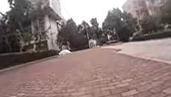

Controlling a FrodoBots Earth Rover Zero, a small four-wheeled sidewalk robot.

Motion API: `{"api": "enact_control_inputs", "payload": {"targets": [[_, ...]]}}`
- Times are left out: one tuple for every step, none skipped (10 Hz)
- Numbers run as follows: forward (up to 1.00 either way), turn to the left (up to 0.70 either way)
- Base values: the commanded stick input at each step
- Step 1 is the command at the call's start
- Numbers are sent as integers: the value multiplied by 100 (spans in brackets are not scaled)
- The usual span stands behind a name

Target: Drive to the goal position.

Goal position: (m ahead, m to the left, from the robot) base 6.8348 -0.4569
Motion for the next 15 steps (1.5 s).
{"api": "enact_control_inputs", "payload": {"targets": [[70,0],[70,0],[70,0],[70,0],[70,0],[70,0],[70,0],[70,0],[70,0],[70,0],[70,0],[70,0],[70,0],[70,0],[70,0]]}}
